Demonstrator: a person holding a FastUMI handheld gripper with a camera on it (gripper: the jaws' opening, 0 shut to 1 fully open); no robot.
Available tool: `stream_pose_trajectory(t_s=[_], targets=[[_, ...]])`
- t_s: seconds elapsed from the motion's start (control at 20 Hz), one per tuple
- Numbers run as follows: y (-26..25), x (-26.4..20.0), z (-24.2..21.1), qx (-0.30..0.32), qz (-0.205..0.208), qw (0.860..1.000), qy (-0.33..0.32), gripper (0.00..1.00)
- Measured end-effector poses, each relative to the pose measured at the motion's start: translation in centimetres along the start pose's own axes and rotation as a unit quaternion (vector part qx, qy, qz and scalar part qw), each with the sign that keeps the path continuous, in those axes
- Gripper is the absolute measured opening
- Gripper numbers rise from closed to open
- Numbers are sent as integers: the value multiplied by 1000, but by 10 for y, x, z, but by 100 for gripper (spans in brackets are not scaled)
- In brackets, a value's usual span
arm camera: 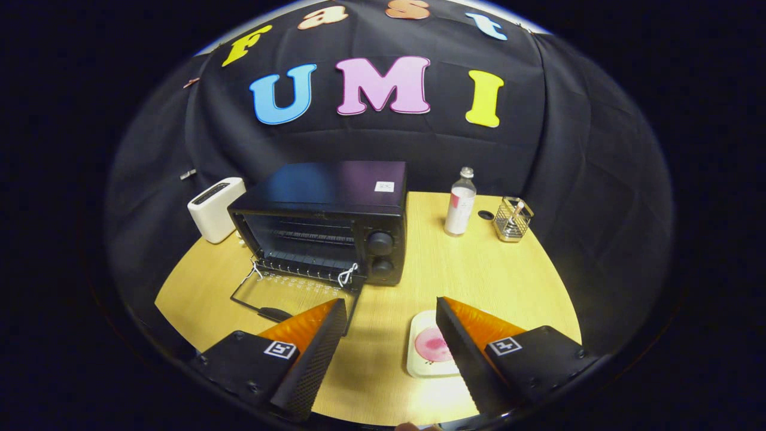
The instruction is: Open the toaster oven, put the food inside, and close the toaster oven door.
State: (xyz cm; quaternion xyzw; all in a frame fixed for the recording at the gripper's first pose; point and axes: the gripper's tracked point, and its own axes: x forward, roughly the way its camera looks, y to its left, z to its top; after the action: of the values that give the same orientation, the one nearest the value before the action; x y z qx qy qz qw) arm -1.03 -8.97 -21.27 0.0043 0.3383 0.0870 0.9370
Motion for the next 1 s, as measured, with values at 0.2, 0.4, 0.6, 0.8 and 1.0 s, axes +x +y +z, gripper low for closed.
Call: stream_pose_trajectory(t_s=[0.2, 0.4, 0.6, 0.8, 1.0], targets=[[-47, 6, -13, 50, 15, 997, 47, 99], [-90, 16, -39, 74, 26, 993, 89, 99], [-120, 31, -74, 74, 60, 987, 128, 99], [-142, 47, -109, 115, 98, 974, 170, 99], [-156, 60, -128, 136, 111, 965, 195, 99]])
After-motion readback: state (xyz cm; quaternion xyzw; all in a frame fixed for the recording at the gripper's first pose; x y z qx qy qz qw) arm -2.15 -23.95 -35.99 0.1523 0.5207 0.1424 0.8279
